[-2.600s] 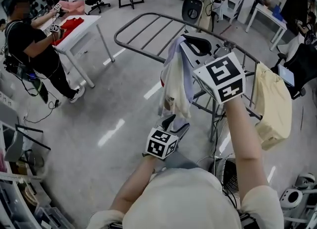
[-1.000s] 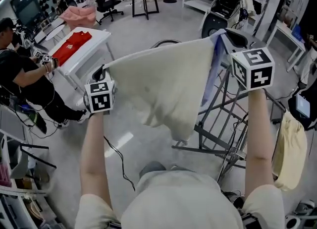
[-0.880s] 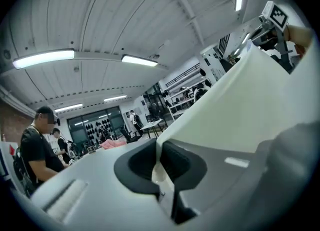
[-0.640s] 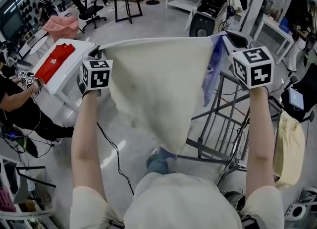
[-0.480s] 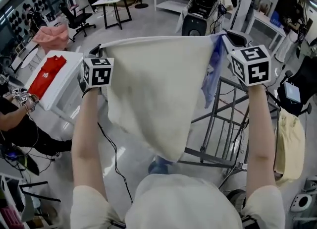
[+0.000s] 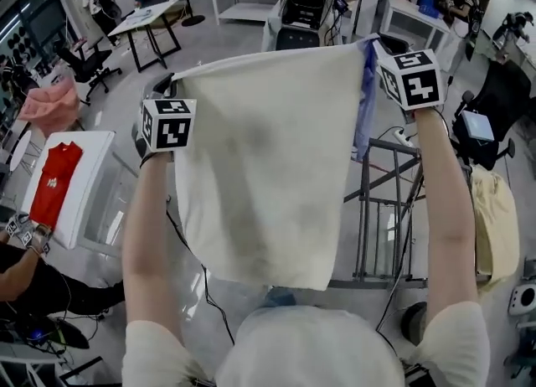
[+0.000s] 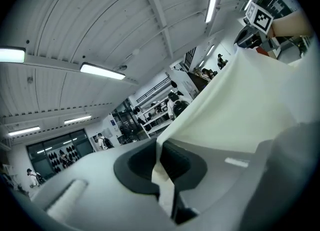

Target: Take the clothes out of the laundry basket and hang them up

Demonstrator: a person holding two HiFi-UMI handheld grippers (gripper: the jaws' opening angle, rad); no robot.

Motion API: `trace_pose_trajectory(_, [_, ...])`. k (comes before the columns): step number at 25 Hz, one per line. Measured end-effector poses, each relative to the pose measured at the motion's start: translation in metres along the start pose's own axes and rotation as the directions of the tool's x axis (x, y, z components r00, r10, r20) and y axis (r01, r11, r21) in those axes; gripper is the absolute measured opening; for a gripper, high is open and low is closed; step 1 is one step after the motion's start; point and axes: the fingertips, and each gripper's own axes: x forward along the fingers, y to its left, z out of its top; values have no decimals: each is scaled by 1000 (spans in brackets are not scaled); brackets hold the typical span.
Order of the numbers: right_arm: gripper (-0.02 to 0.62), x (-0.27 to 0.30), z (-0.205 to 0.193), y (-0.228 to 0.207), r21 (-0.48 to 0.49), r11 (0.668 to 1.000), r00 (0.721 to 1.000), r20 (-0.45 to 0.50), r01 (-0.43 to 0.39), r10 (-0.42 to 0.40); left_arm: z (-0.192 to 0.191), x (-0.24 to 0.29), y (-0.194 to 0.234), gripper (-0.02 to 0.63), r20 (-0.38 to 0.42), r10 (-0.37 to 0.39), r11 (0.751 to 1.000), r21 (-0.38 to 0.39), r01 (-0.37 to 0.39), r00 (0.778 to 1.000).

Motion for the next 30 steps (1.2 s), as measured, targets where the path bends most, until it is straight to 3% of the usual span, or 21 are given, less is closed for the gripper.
trace_pose_trajectory(6, [18,45,10,-23,-54,996,997,-21,77,-79,4,45,-6,20,29,-60,998,5,60,998])
trace_pose_trajectory(10, [17,54,16,-33,7,992,992,3,122,-122,0,67,-23,20,37,-121,993,10,121,992])
trace_pose_trajectory(12, [17,61,8,-30,26,992,992,-5,124,-124,-6,78,-34,20,23,-150,989,11,150,988])
trace_pose_trajectory(17, [18,84,-21,-30,-38,989,988,-53,143,-145,-29,105,-73,21,-43,-216,976,23,217,975])
trace_pose_trajectory(21, [20,106,-44,-22,-14,995,988,-116,100,-101,-47,125,-96,21,-93,-265,963,30,269,960])
trace_pose_trajectory(24, [42,118,-84,4,4,999,975,-216,45,-43,-67,133,-115,23,-137,-331,942,6,335,934])
trace_pose_trajectory(26, [77,121,-118,27,23,1000,955,-295,4,3,-86,134,-130,23,-177,-392,918,-7,397,903])
trace_pose_trajectory(30, [89,112,-192,65,102,994,899,-431,-35,76,-118,126,-162,133,-247,-491,865,-25,501,836])
